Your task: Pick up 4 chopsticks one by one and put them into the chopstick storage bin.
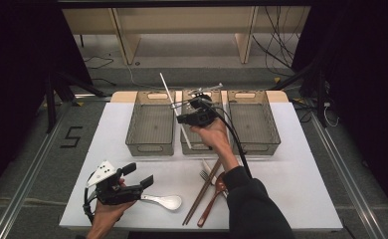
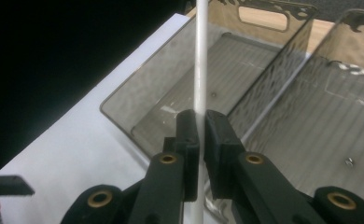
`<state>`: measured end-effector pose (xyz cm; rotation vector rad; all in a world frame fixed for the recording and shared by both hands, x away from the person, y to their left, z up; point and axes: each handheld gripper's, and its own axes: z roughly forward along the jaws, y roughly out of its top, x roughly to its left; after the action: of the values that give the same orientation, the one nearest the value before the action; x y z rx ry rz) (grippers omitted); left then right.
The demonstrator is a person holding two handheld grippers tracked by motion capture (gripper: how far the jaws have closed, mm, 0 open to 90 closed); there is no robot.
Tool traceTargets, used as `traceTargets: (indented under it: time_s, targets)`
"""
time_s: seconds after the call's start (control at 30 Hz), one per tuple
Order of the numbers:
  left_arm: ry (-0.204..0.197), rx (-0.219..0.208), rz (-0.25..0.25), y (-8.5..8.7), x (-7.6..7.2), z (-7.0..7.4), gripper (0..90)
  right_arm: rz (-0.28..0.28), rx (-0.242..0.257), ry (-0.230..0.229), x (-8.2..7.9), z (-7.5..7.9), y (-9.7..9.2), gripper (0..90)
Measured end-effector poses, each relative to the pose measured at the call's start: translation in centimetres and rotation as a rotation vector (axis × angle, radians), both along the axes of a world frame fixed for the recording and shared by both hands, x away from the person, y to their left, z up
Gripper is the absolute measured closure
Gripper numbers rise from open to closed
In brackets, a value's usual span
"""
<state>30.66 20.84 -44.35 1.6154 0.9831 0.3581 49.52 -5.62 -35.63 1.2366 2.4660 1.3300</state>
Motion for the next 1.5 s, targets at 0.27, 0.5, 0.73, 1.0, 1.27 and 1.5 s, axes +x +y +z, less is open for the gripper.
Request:
traceTargets:
  time_s: [0.27,0.5,0.73,1.0,1.27,1.5]
  targets:
    - [0.0,-0.004,-0.002,0.0,0.0,0.0,14.8,-0.008,0.013,0.005,1.2,0.0,2.0,85.1]
    - [-0.001,-0.003,-0.003,0.0,0.0,0.0,14.8,-0.037,0.032,0.008,2.2,-0.2,3.1,85.1]
    - [-0.002,-0.006,-0.004,0.0,0.0,0.0,14.8,-0.044,0.028,-0.002,2.8,-0.1,4.6,85.1]
    - [-0.004,-0.003,-0.005,0.1,0.0,0.1,14.8,-0.054,0.012,0.004,3.6,-0.6,6.2,85.1]
    - [-0.004,-0.007,-0.004,0.1,0.0,0.1,14.8,-0.068,-0.004,0.01,4.0,-1.8,7.1,85.1]
    - [-0.004,-0.006,-0.005,0.1,0.0,0.1,14.8,-0.066,-0.031,0.002,3.9,-2.5,7.7,85.0]
